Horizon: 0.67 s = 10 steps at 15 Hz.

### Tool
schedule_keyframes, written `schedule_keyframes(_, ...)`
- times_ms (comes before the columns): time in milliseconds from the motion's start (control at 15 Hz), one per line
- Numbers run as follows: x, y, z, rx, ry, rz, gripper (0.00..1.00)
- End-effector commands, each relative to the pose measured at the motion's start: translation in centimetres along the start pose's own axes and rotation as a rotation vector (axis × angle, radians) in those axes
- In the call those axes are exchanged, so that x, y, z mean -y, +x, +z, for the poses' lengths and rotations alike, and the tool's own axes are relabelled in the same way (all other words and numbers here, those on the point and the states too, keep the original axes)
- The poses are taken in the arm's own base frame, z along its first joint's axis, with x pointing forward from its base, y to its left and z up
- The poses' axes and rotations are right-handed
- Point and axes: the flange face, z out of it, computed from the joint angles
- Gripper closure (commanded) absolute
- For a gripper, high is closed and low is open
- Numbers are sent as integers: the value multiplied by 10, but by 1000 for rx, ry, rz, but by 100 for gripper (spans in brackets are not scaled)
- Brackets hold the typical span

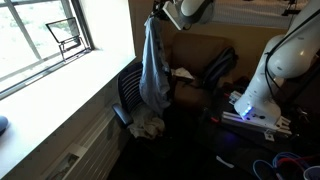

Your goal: Get the blue shirt from the seat and place it on the backrest of the chair

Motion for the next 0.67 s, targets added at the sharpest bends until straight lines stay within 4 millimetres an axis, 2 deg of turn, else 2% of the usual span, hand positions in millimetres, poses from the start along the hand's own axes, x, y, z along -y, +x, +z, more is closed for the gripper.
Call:
schedule_keyframes(0,2,1,0,-2,4,5,99)
schedule_keyframes(67,11,19,-8,-42,24,-17,99)
schedule_keyframes(133,27,52,-20,-121,54,3,99)
schedule_keyframes(200,32,62,-21,-143,70,64,99)
schedule_keyframes(467,63,139,-60,-273,132,261,99)
schedule_keyframes(533,74,155,-64,-319,165,307,99)
schedule_keyframes(600,80,153,-54,-371,202,340,99)
